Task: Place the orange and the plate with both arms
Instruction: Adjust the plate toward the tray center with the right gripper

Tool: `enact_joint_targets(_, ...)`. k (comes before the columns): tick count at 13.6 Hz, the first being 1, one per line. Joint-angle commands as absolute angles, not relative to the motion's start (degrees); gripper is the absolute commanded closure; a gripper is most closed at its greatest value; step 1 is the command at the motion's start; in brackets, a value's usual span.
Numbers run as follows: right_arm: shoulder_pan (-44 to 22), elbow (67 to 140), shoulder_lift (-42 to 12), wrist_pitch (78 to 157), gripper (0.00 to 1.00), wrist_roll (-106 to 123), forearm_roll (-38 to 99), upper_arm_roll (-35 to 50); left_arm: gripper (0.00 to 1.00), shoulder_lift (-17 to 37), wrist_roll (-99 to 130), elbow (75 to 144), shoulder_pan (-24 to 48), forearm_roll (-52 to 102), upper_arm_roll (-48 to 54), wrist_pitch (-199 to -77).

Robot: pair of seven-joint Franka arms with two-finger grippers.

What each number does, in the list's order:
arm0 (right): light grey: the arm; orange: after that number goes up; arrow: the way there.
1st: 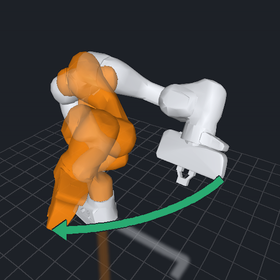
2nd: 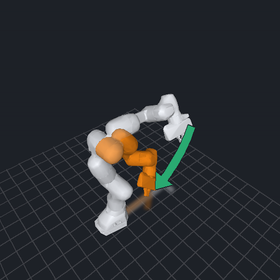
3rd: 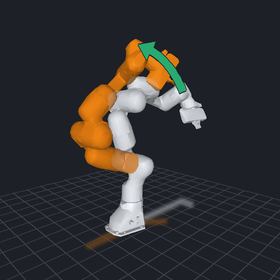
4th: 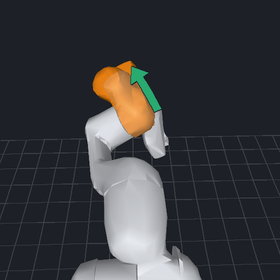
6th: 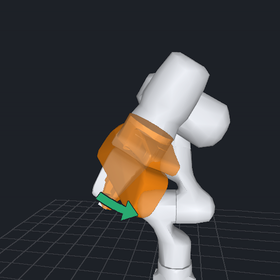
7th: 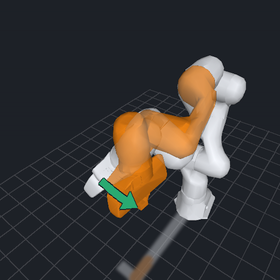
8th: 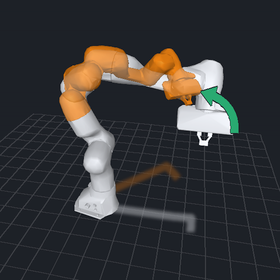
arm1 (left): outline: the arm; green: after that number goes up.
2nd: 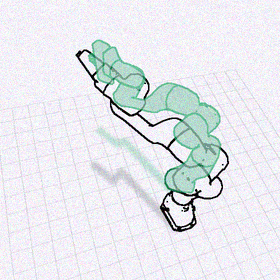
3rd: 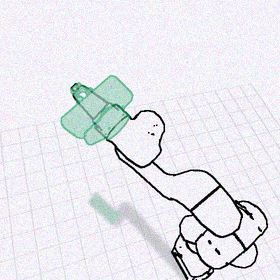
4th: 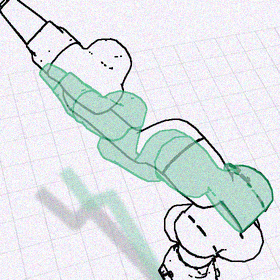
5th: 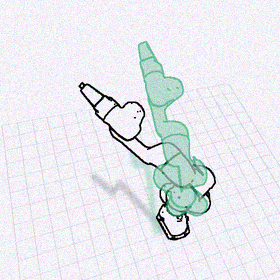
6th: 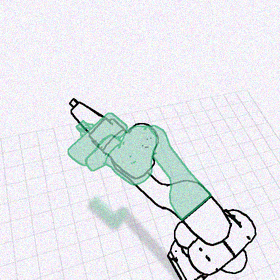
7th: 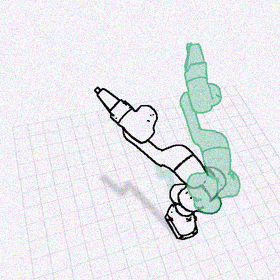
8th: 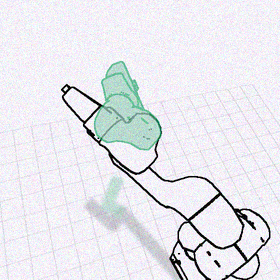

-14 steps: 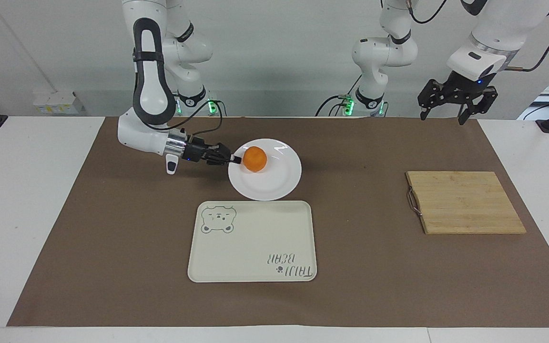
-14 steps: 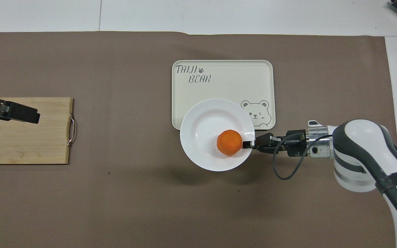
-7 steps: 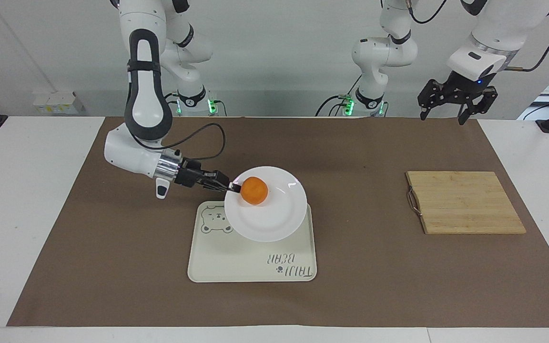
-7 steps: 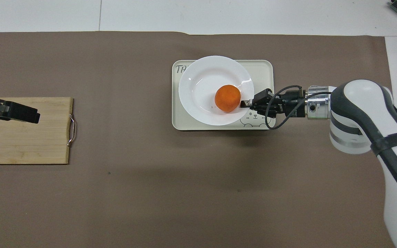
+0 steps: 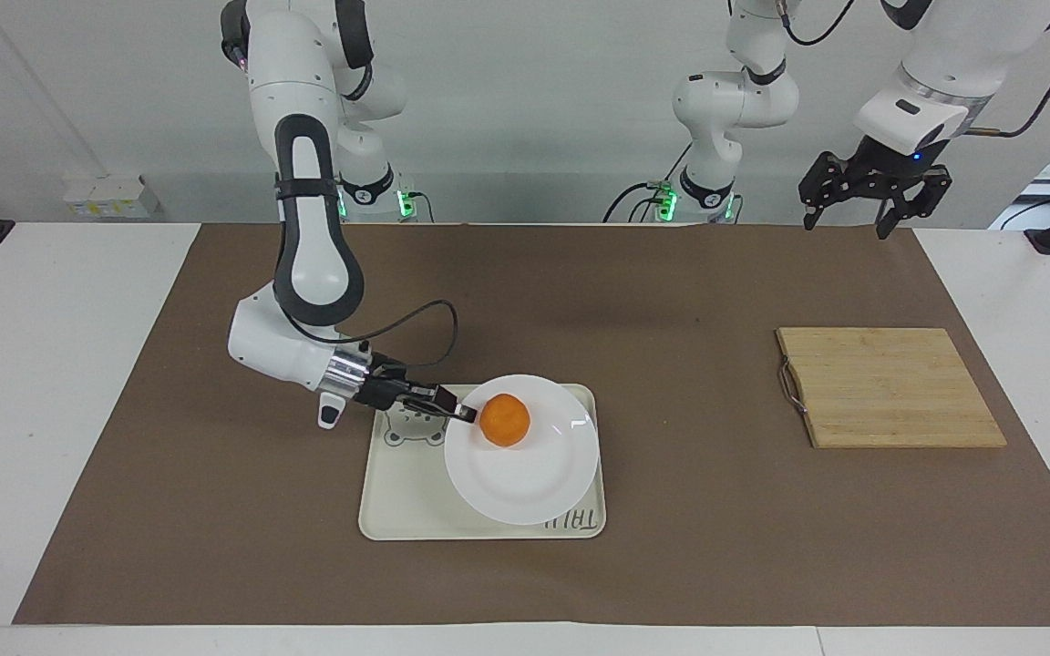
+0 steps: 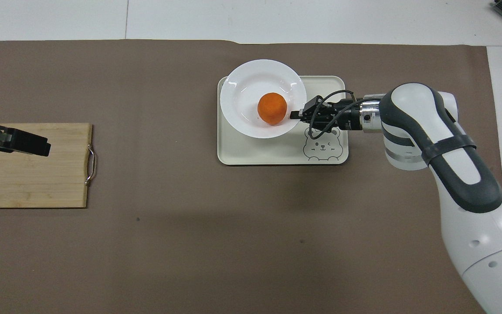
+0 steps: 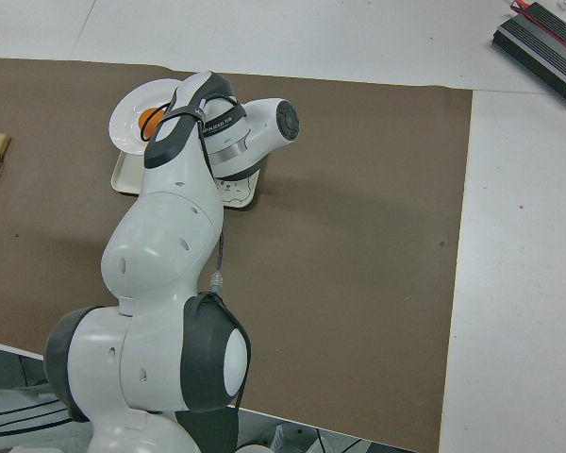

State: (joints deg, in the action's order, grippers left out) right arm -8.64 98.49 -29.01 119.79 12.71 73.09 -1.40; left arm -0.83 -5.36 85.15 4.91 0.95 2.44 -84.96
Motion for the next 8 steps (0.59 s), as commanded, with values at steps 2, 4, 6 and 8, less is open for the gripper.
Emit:
enact_joint_targets(2, -7.65, 96.33, -29.36, 118.66, 1.00, 10.63, 72.77, -1.14, 0.00, -2.29, -5.01, 86.84, 4.31, 0.09, 2.99, -84.81)
enact_joint_targets(4, -7.03, 96.33, -29.44, 118.48, 1.00, 10.63, 72.69, -1.14, 0.00, -2.29, -5.01, 86.75, 4.31, 0.09, 2.99, -84.81)
enact_joint_targets(6, -7.03, 96.15, -29.62, 118.56, 1.00, 10.63, 72.33, -1.14, 0.00, -2.29, -5.01, 86.84, 4.31, 0.09, 2.99, -84.81)
enact_joint_targets(8, -6.94, 95.19, -29.97, 118.56, 1.00, 10.55, 72.33, -1.14, 0.00, -2.29, -5.01, 86.84, 4.31, 0.09, 2.90, -84.82)
